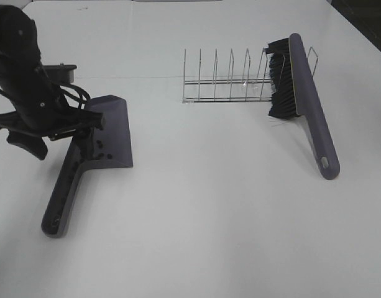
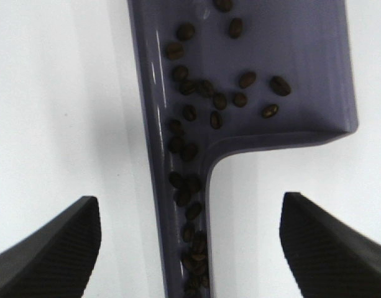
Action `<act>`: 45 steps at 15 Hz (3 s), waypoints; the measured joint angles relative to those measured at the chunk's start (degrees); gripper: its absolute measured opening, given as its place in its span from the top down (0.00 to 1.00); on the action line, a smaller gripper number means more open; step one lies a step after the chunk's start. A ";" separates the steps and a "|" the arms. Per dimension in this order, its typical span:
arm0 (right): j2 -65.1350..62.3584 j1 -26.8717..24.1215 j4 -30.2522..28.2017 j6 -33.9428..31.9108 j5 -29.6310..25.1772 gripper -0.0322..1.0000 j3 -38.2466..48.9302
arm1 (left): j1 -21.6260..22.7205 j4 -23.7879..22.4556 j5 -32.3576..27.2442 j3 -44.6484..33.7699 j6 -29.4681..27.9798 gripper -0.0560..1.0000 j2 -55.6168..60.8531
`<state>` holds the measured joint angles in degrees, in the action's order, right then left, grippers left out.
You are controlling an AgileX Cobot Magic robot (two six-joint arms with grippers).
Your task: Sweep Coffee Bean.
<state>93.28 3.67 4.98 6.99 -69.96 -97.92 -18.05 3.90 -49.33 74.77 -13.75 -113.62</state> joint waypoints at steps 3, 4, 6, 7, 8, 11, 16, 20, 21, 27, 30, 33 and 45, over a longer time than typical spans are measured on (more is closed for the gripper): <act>-11.40 0.00 0.23 0.11 0.46 0.22 17.13 | 0.00 -3.32 -2.64 0.00 0.00 0.27 7.96; -16.04 0.00 0.23 0.11 2.18 0.22 22.69 | 0.00 -4.76 -4.07 0.00 0.11 0.26 10.60; -26.30 0.00 0.23 0.11 7.33 0.22 37.07 | 0.00 -7.68 -8.42 0.00 0.74 0.26 17.02; -29.79 0.00 0.23 0.11 9.00 0.22 42.00 | 0.00 -8.02 -10.43 0.00 0.80 0.26 19.08; -33.58 0.00 0.23 0.11 10.08 0.22 46.81 | 0.00 -7.96 -12.03 0.00 0.80 0.26 21.37; -43.60 0.00 0.23 0.11 10.66 0.22 57.30 | 0.00 -6.42 -12.66 -5.27 0.80 0.26 29.68; -61.88 0.00 0.23 0.00 9.22 0.22 67.67 | 0.00 -5.16 -12.66 -21.89 0.80 0.26 49.05; -71.79 0.00 0.23 0.00 4.53 0.22 68.93 | 0.00 -5.04 -12.78 -31.00 0.80 0.26 63.88; -75.63 0.00 0.23 0.00 4.24 0.23 69.67 | 0.00 -4.93 -12.78 -34.21 0.80 0.26 69.73; -84.45 0.06 0.34 0.00 5.96 0.24 71.68 | 0.00 -3.90 -12.49 -44.12 0.80 0.26 88.06; -85.49 0.06 1.15 0.00 6.02 0.24 71.68 | 0.00 -3.90 -12.49 -44.46 0.86 0.26 93.11; -85.49 0.06 2.75 0.11 6.02 0.24 71.68 | 0.00 -4.76 -12.49 -44.46 2.23 0.26 103.25; -89.50 0.06 4.24 5.73 5.84 0.24 71.68 | 0.00 -9.05 -12.49 -44.98 7.91 0.26 114.02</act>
<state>3.78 3.72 9.22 12.72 -64.11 -26.24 -18.05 -5.16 -61.82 29.79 -5.84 0.40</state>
